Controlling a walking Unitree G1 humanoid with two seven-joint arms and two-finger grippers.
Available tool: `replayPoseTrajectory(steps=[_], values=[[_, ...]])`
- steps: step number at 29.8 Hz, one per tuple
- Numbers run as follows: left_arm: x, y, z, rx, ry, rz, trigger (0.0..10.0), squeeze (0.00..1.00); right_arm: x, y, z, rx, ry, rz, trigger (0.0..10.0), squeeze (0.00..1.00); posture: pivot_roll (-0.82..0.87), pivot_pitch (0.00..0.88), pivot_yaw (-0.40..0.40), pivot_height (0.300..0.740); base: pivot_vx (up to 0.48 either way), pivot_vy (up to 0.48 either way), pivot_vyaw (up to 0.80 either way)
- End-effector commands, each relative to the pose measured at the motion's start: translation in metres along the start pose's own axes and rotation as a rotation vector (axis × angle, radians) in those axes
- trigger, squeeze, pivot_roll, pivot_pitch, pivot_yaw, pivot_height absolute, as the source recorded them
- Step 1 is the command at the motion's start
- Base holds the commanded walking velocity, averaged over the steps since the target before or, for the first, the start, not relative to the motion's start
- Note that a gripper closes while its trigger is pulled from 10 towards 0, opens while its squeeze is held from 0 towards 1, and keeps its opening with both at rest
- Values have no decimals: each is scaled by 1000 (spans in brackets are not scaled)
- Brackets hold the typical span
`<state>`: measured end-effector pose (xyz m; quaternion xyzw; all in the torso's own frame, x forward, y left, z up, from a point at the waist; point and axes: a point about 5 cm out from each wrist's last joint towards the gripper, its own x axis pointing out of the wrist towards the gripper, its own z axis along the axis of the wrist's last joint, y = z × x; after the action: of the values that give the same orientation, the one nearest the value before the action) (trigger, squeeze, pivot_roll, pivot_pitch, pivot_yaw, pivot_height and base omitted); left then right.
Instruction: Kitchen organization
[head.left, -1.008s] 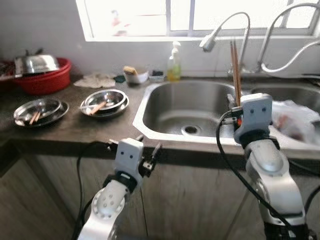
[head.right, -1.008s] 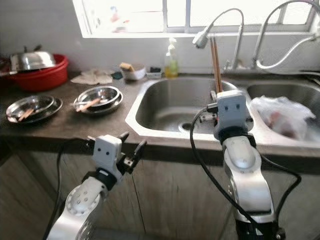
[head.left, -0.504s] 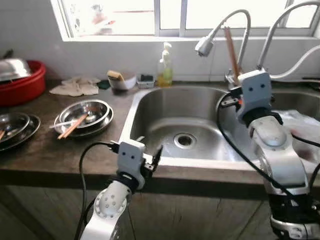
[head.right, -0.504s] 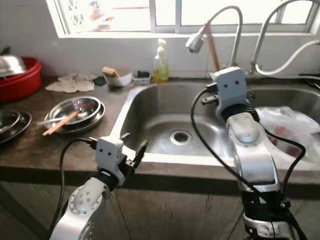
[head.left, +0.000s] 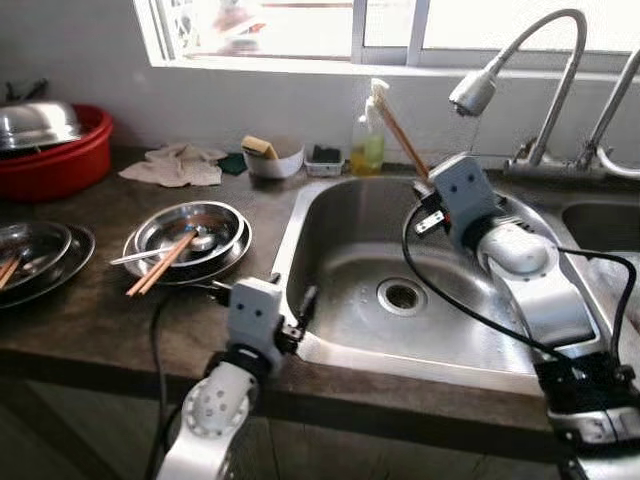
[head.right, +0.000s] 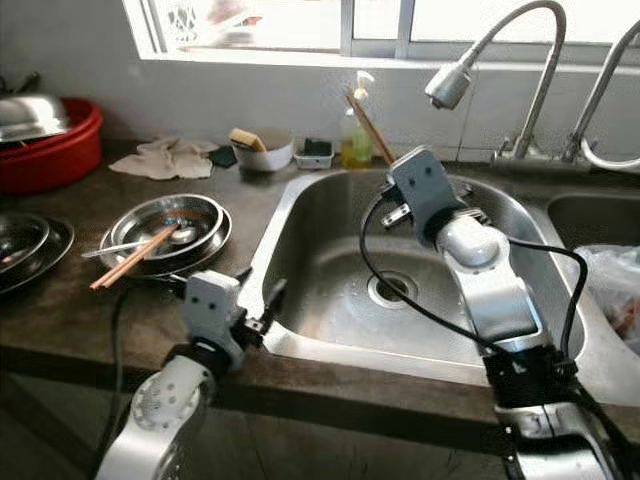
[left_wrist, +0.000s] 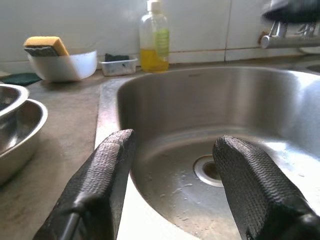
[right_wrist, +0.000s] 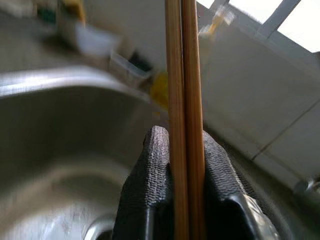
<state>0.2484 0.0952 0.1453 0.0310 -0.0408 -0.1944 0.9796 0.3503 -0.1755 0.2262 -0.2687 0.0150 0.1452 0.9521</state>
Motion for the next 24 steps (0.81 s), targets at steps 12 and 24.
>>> replayPoseTrajectory(steps=[12,24], values=[[-7,-4,7,10,-11,-19,10000,0,19,17,-35,-81,259,311,10000,0,36,40,-51,740,0,0,0],[-15,-12,6,2,7,-37,10000,0,19,39,-49,-110,329,501,10000,0,48,65,-58,740,0,0,0]])
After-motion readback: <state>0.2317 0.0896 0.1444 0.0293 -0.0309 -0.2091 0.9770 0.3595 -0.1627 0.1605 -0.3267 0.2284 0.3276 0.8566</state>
